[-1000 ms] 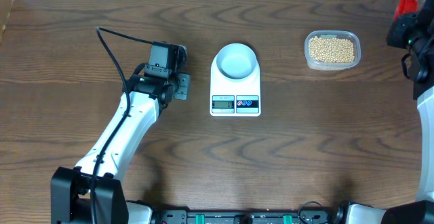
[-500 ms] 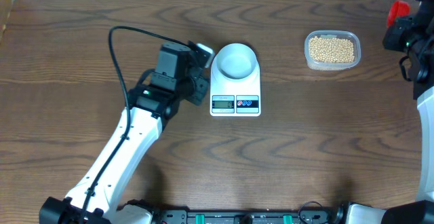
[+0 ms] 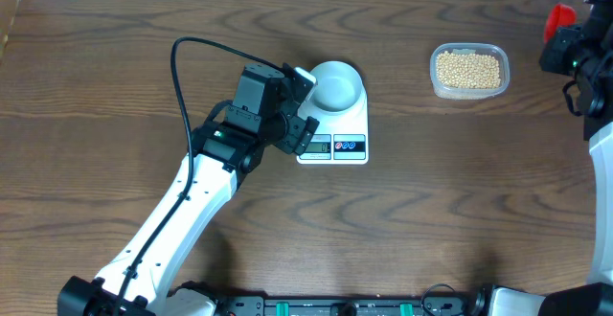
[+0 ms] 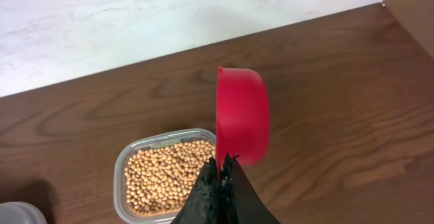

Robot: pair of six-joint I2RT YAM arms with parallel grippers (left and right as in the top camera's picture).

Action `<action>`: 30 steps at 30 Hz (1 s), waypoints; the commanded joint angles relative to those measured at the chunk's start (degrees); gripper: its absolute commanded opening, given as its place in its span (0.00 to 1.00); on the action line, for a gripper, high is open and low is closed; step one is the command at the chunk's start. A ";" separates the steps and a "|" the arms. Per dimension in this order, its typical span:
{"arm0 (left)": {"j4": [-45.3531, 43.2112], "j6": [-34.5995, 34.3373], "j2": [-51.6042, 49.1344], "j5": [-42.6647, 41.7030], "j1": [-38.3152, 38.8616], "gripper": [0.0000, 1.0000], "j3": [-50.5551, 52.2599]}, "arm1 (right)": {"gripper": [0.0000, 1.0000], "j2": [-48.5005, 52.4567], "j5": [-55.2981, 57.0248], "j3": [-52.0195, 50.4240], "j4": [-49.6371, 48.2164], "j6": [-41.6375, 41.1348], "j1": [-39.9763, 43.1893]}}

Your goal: Scoop item into bowl and weigh 50g on scale

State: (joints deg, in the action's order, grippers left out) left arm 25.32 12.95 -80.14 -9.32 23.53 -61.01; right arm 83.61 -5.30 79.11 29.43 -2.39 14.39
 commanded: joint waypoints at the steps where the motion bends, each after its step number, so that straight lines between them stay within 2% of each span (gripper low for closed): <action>1: -0.13 0.52 0.68 -0.52 0.02 0.85 -0.09 | 0.01 -0.02 -0.90 0.74 0.15 -0.76 0.20; 6: 0.22 0.50 0.68 -0.52 0.02 0.85 -0.09 | 0.01 -0.02 -0.90 0.74 0.13 -0.76 0.20; 12: 5.73 0.61 1.03 -1.57 0.02 0.85 -0.09 | 0.01 -0.02 -0.90 0.74 0.11 -0.76 0.20; 16: 7.67 8.15 2.84 -7.98 0.02 0.85 -0.09 | 0.01 -0.02 -1.18 0.74 0.15 -0.76 0.20; 30: 9.20 14.47 9.42 -8.28 -0.09 0.85 -0.09 | 0.01 -0.02 -3.63 0.74 0.20 -0.79 0.20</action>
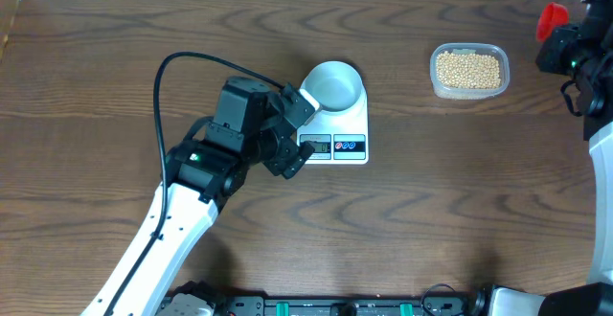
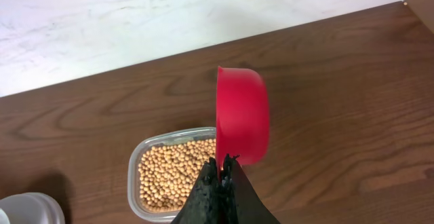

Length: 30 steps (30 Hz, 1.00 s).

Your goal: Scoop item into bowl and weigh 50g on scale

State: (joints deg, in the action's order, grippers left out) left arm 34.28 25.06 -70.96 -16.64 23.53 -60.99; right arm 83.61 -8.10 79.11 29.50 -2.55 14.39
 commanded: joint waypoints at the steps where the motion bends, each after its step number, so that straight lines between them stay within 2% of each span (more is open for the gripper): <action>1: 0.24 2.34 0.24 -0.96 -0.09 0.85 -0.11 | 0.01 -0.02 -1.09 0.74 0.13 -0.61 0.20; 22: 0.22 2.34 0.24 -0.70 -0.09 0.86 -0.11 | 0.01 -0.02 -4.35 1.36 3.26 -2.25 0.15; 30: 0.22 2.34 0.24 -0.70 -0.09 0.86 -0.09 | 0.02 0.04 -4.50 8.31 11.58 -2.51 0.13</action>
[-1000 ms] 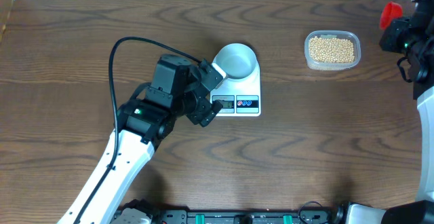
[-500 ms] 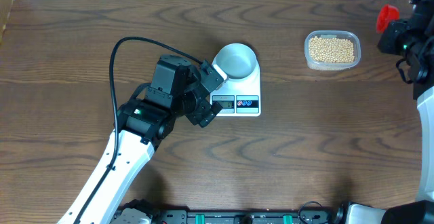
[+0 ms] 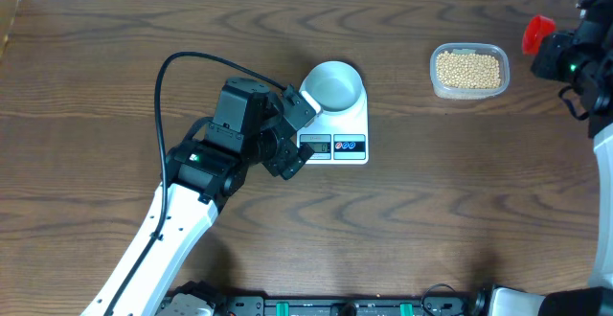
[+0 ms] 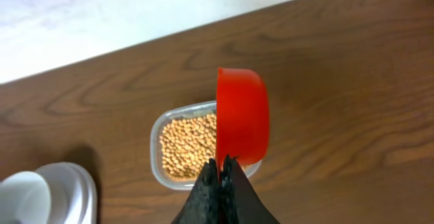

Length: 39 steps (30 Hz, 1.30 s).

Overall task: Scoop item into bowl and weigh 50g on scale
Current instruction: 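Lower the red scoop with the right gripper into the soybean tub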

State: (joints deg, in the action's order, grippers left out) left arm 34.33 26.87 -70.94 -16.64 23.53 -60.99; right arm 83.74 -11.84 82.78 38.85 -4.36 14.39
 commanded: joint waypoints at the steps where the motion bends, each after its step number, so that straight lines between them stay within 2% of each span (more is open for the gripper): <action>1: 0.17 0.52 0.22 -0.70 -0.09 0.86 -0.09 | 0.02 -0.04 -0.76 5.64 3.32 -0.70 0.13; 7: 0.17 0.52 0.22 -0.70 -0.09 0.86 -0.09 | 0.02 3.02 -0.76 14.29 11.65 0.76 0.13; 17: 0.17 0.52 0.22 -0.70 -0.09 0.86 -0.09 | 0.02 17.35 -0.74 30.95 23.23 4.00 -3.32; 39: 0.17 0.52 0.20 -0.70 -0.09 0.86 -0.09 | 0.01 33.57 12.09 31.65 21.18 1.36 -10.43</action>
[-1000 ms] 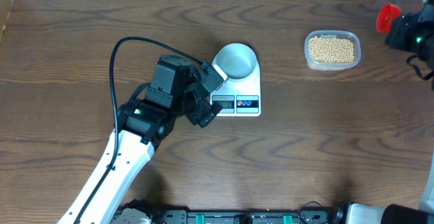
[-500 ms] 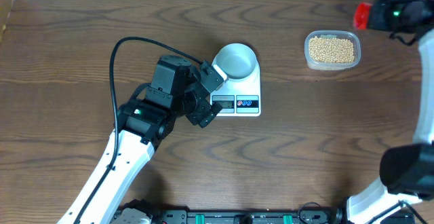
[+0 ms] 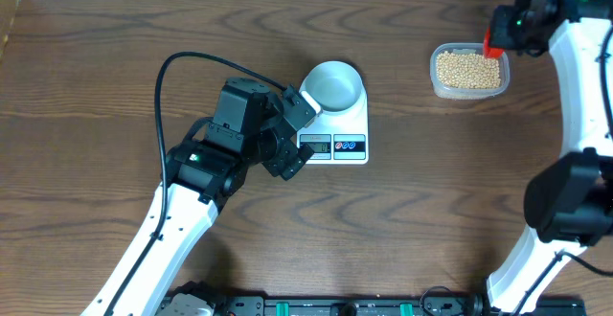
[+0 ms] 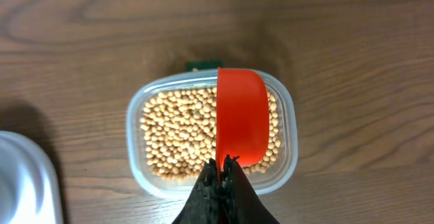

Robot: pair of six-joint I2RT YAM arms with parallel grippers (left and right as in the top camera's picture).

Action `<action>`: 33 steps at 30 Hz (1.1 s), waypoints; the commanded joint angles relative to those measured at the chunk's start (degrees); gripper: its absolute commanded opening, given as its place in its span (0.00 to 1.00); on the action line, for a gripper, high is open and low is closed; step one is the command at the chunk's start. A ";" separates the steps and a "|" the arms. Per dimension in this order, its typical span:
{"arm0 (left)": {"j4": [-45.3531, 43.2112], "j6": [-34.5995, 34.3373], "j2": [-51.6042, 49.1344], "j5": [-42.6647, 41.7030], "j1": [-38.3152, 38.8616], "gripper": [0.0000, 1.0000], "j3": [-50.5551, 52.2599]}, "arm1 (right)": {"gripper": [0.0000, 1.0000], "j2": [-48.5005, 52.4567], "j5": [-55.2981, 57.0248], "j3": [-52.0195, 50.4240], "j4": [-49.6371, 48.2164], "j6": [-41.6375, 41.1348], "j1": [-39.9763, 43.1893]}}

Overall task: Scoop item into bowl and weigh 50g on scale
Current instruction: 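Lower the red scoop with the right gripper into the soybean tub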

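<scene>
My right gripper [image 4: 222, 163] is shut on the handle of a red scoop [image 4: 242, 119], which hangs on edge directly above a clear tub of soybeans [image 4: 169, 132]. Seen from overhead, the red scoop [image 3: 496, 42] sits at the right rim of the tub [image 3: 467, 70]. A white bowl [image 3: 333, 84] rests empty on the white scale [image 3: 335, 144] at mid-table. My left gripper [image 3: 299, 129] sits at the scale's left side, beside the bowl; its jaws stand apart with nothing between them.
The left arm stretches from the near left edge toward the scale, a black cable looping above it. The right arm comes down the right edge. A corner of the bowl [image 4: 20, 183] shows at the lower left of the right wrist view.
My right gripper has carried the red scoop from right of the tub to directly over the beans, looking straight down. The left arm has not moved.
At first the right gripper held the scoop at the far right edge, and the left gripper was at the bowl's rim. The left gripper then drew back slightly and stayed. The right gripper shifted left in steps and now holds the scoop over the tub.
</scene>
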State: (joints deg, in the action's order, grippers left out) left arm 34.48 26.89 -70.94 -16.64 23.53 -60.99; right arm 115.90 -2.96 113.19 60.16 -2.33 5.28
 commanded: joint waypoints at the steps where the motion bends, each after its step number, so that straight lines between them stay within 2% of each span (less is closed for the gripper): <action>1: 0.02 0.50 0.20 -0.70 -0.09 0.86 -0.09 | 0.01 1.55 3.41 1.22 -0.07 -0.83 -1.49; 13: 0.02 0.50 0.22 -0.70 -0.09 0.86 -0.09 | 0.01 1.90 7.19 0.90 3.28 -1.90 -1.62; 33: 0.02 0.50 0.22 -0.70 -0.09 0.86 -0.09 | 0.01 2.93 7.10 -3.50 0.28 -1.92 -1.62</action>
State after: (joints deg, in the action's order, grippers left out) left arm 34.48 26.89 -70.94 -16.64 23.53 -60.99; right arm 118.15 3.70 110.06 60.23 -3.46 3.79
